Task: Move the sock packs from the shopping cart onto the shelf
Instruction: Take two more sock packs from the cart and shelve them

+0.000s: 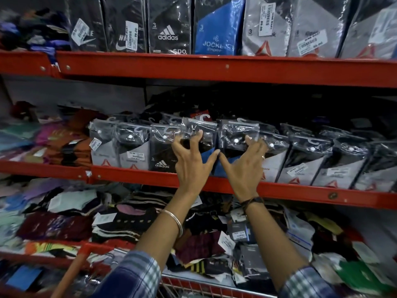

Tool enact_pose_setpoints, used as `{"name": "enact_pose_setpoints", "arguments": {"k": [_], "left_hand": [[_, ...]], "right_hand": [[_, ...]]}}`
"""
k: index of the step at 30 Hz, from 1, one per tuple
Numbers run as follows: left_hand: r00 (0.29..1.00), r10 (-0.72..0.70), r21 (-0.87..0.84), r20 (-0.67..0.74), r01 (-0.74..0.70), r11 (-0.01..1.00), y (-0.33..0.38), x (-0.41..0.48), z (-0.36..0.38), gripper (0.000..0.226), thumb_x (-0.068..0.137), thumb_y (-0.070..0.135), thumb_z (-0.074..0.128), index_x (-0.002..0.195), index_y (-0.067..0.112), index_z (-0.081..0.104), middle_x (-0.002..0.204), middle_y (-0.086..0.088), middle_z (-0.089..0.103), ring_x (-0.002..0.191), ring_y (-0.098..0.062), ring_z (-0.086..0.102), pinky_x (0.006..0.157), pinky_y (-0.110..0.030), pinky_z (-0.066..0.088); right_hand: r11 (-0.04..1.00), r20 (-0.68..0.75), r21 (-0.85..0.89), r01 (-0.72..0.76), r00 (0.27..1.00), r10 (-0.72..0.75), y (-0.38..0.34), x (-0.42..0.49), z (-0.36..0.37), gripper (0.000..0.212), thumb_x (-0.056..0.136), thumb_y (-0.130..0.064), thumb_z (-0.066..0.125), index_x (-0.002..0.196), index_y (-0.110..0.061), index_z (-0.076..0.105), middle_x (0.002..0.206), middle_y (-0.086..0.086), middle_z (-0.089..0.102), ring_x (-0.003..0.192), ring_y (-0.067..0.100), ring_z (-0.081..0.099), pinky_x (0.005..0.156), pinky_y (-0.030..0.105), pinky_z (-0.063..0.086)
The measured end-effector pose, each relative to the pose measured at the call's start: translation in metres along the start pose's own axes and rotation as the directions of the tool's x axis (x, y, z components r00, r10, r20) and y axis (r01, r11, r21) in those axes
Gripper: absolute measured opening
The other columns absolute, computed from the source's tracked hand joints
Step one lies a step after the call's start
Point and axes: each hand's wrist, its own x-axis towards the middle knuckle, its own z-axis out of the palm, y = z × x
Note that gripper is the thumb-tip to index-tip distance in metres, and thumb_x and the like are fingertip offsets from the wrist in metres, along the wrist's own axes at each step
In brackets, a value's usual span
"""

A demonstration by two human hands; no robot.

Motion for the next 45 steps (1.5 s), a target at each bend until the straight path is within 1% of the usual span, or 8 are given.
{"name": "enact_pose_setpoints", "arguments": {"k": [5,9,14,22,26,31,38,45], "left_hand": [[0.989,0.023,0.086,0.146,-0.036,0.996,-0.027,-0.023,0.018,0.058,0.095,0.041,0.047,0.147,0.025,0.026,0.149,-0.024,-0.001,0.139,-0.043,0.01,0.099,-0.057,0.043],[0.93,0.256,0.125,0.264,-0.296,0.947,-0.043,-0.031,0.027,0.062,0.098,0.042,0.035,0.149,0.022,0.007,0.154,-0.006,-0.021,0.143,-0.027,-0.015,0.115,-0.047,0.016],[0.868,0.218,0.167,0.445,-0.32,0.933,-0.054,-0.031,0.037,0.062,0.096,0.053,0.017,0.145,0.034,-0.016,0.153,-0.004,-0.029,0.142,-0.022,-0.022,0.115,-0.044,-0.001],[0.833,0.114,0.22,0.542,-0.271,0.937,-0.058,-0.033,0.041,0.064,0.091,0.059,0.007,0.142,0.035,-0.023,0.148,0.0,-0.038,0.138,-0.021,-0.031,0.115,-0.044,-0.004],[0.834,0.1,0.216,0.542,-0.253,0.943,-0.045,-0.036,0.029,0.066,0.091,0.059,0.013,0.146,0.032,-0.012,0.151,0.0,-0.033,0.139,-0.02,-0.029,0.116,-0.043,-0.004],[0.914,0.23,0.162,0.333,-0.295,0.941,-0.009,-0.045,0.017,0.049,0.097,0.046,0.034,0.128,0.012,0.049,0.157,-0.012,0.013,0.145,-0.021,-0.005,0.117,-0.045,0.003],[0.822,0.509,0.064,0.255,-0.539,0.84,0.079,-0.044,0.049,0.048,0.099,0.037,0.037,0.14,0.013,0.035,0.156,-0.01,0.016,0.145,-0.022,0.003,0.118,-0.043,0.005],[0.779,0.539,0.09,0.32,-0.592,0.801,0.129,-0.059,0.099,0.061,0.099,0.035,0.04,0.149,0.015,0.014,0.158,-0.002,0.002,0.145,-0.017,-0.002,0.119,-0.042,0.002]], "right_hand": [[0.976,0.107,-0.203,0.076,0.993,-0.055,0.02,-0.024,0.015,0.06,0.087,-0.034,0.066,0.134,-0.005,0.045,0.15,0.027,0.026,0.133,0.043,0.032,0.103,0.053,0.039],[0.933,0.247,-0.235,0.273,0.945,-0.214,0.032,-0.035,0.023,0.063,0.091,-0.02,0.059,0.145,-0.008,0.03,0.157,0.017,0.012,0.145,0.034,0.012,0.112,0.05,0.031],[0.896,0.458,-0.207,0.393,0.848,-0.266,0.047,-0.036,0.031,0.061,0.101,-0.026,0.039,0.148,-0.02,0.0,0.156,0.002,-0.011,0.144,0.024,-0.012,0.12,0.041,0.01],[0.879,0.557,-0.218,0.424,0.794,-0.245,0.052,-0.03,0.028,0.055,0.103,-0.026,0.031,0.15,-0.021,0.003,0.153,-0.001,-0.02,0.142,0.024,-0.019,0.121,0.04,0.006],[0.886,0.591,-0.148,0.44,0.757,-0.277,0.05,-0.027,0.008,0.05,0.102,-0.029,0.03,0.15,-0.018,0.017,0.16,0.002,-0.003,0.147,0.023,-0.002,0.121,0.04,0.013],[0.89,0.447,-0.086,0.448,0.816,-0.367,0.073,-0.025,-0.037,0.048,0.1,-0.027,0.04,0.144,-0.012,0.034,0.156,0.007,0.025,0.144,0.022,0.021,0.116,0.043,0.018],[0.898,0.276,-0.208,0.387,0.904,-0.326,0.132,0.005,-0.096,0.054,0.099,-0.026,0.041,0.148,-0.012,0.024,0.158,0.006,0.016,0.146,0.019,0.006,0.119,0.04,0.005],[0.869,0.2,-0.347,0.352,0.933,-0.298,0.191,0.032,-0.122,0.065,0.097,-0.03,0.042,0.15,-0.016,0.006,0.158,0.003,0.006,0.146,0.016,-0.007,0.119,0.046,0.004]]}}
